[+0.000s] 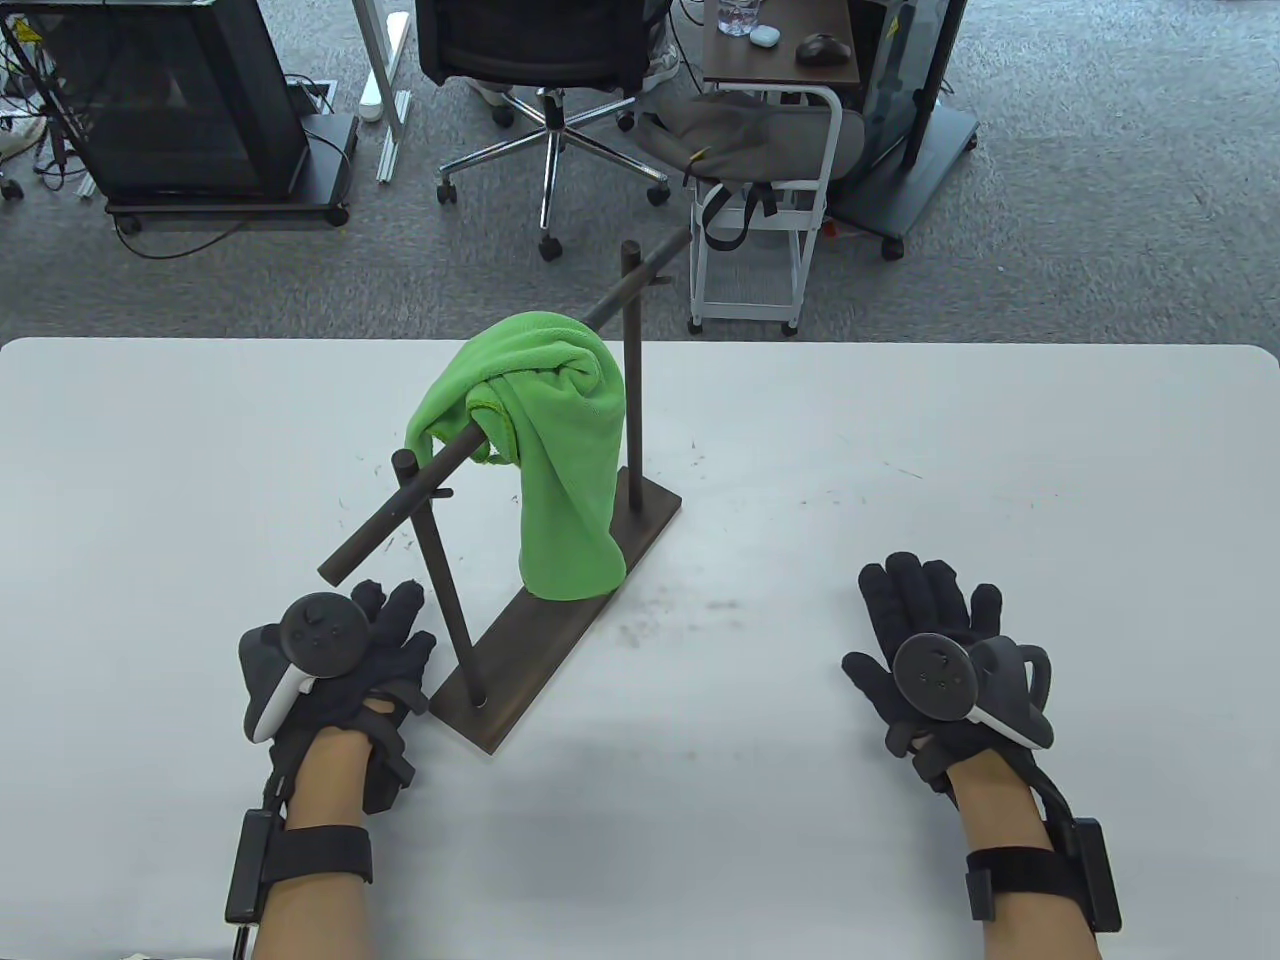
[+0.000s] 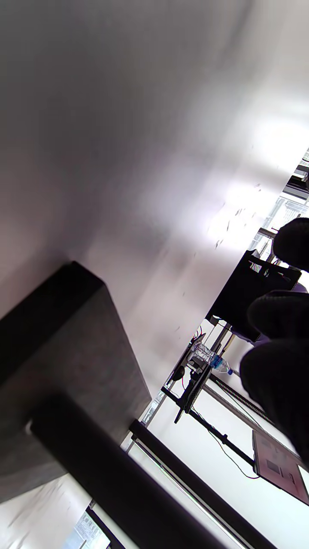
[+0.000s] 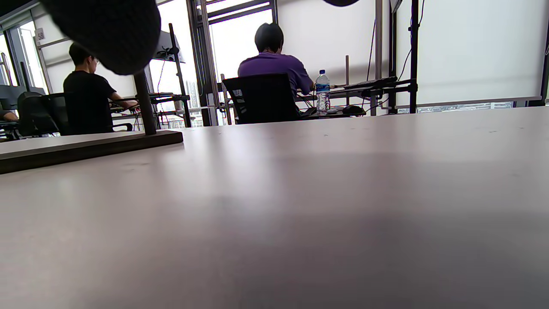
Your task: Hang square towel on desktop hanging rack
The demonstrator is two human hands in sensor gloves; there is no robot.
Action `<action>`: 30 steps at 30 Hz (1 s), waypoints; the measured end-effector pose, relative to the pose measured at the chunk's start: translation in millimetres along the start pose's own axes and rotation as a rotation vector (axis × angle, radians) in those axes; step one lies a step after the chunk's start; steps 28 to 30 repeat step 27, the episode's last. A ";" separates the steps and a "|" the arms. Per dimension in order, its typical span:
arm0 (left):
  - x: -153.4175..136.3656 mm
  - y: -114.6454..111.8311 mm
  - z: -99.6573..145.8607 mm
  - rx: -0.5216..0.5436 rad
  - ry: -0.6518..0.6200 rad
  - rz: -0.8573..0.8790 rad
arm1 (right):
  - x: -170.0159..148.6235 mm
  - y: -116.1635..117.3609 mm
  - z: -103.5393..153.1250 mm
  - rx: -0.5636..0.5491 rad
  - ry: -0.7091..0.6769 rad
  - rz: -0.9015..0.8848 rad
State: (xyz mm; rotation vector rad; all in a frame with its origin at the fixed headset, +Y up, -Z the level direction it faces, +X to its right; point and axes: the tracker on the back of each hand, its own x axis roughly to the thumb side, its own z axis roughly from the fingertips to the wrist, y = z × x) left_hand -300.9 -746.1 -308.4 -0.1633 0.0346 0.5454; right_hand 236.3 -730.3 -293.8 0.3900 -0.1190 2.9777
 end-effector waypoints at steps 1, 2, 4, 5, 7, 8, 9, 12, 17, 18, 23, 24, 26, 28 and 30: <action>0.0 0.1 0.0 -0.001 0.001 0.001 | 0.0 0.2 -0.2 0.002 0.001 0.002; -0.1 0.3 0.1 -0.001 0.003 0.003 | 0.0 0.4 -0.4 0.004 0.001 0.004; 0.4 0.6 0.7 -0.003 0.003 0.004 | -0.1 0.3 -0.3 0.007 0.003 0.004; 0.5 0.6 0.8 -0.004 0.002 0.006 | 0.2 -0.3 0.0 0.008 0.004 0.005; 1.4 0.7 1.3 -0.005 -0.002 0.011 | 0.6 -0.8 0.5 0.010 0.004 0.011; 1.9 0.8 1.3 -0.006 -0.004 0.011 | 0.7 -0.8 0.7 0.011 0.004 0.014; 2.2 0.8 1.1 -0.006 -0.005 0.010 | 0.9 -0.9 0.9 0.011 0.003 0.016; 2.0 0.4 0.6 -0.008 -0.004 0.009 | 1.6 -0.1 1.0 0.014 -0.002 0.016; 1.3 1.3 1.9 -0.015 0.005 0.017 | 1.9 0.6 0.3 0.020 0.000 0.013; 1.4 1.7 2.1 -0.013 0.004 0.017 | 1.9 0.6 0.3 0.020 0.000 0.011; 1.2 0.8 1.7 -0.018 0.003 0.019 | 2.0 1.2 0.5 0.027 -0.005 0.008; 1.3 0.6 1.6 -0.021 0.003 0.020 | 1.9 1.6 0.5 0.029 -0.007 0.001; 1.2 0.3 1.4 -0.026 0.004 0.020 | 1.9 2.0 0.3 0.031 -0.005 -0.001; 1.2 0.4 1.5 -0.027 0.004 0.020 | 1.9 2.1 0.2 0.032 -0.005 0.000; 1.2 0.4 1.5 -0.027 0.004 0.020 | 1.9 2.1 0.2 0.032 -0.005 0.000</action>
